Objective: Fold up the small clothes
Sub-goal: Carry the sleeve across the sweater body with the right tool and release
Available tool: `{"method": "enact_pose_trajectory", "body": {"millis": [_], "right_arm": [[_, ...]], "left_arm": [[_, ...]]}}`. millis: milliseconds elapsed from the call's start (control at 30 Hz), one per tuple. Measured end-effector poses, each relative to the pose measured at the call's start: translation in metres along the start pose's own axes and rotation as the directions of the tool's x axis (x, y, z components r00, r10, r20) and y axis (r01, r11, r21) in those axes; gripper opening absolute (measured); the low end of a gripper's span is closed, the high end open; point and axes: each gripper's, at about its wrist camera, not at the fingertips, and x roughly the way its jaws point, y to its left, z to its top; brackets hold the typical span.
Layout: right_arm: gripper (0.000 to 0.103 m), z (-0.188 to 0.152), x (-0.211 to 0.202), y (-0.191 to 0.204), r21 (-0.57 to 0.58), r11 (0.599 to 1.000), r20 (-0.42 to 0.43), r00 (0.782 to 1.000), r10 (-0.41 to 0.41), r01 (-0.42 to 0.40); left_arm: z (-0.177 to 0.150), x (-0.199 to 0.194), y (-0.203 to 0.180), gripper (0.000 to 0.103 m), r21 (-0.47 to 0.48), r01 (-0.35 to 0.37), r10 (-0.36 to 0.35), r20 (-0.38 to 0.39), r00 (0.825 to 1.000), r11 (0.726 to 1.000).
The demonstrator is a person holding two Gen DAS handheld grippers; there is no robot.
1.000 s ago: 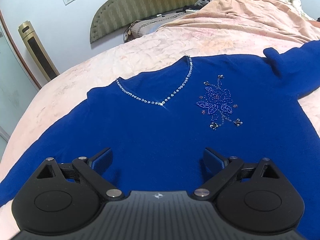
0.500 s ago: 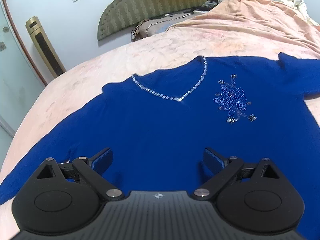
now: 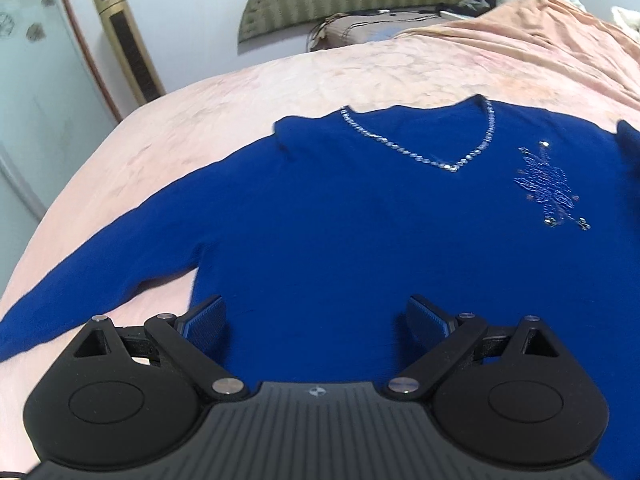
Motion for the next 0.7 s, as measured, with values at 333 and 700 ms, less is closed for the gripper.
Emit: {"method": "enact_pose_trajectory", "body": {"millis": [333, 700], "right_arm": [[0.009, -0.016, 0.008, 0.156, 0.041, 0.971, -0.052, 0.97, 0.238, -0.236], [0.009, -0.044, 0.016, 0.274, 0.123, 0.918, -0.15, 0.908, 0.392, -0.376]], "left_arm": [[-0.005, -0.002, 0.034, 0.097, -0.043, -0.004, 0.005, 0.022, 1.0, 0.999], [-0.015, 0.01, 0.086, 0.097, -0.155, -0.053, 0.051, -0.014, 0.999, 0.987]]}}
